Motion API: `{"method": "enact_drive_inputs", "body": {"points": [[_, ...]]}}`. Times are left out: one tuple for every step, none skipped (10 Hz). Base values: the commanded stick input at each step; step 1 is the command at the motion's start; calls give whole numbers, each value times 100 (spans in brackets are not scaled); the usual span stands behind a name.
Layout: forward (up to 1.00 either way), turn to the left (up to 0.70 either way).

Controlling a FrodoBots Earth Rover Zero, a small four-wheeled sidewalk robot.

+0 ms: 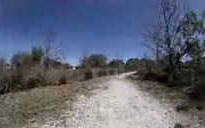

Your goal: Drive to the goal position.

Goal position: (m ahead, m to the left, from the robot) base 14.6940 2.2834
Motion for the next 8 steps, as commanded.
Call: {"method": "enact_drive_inputs", "body": {"points": [[70, -17], [70, -35], [70, -23], [70, -5], [70, 0], [70, 0], [70, 0], [70, 0]]}}
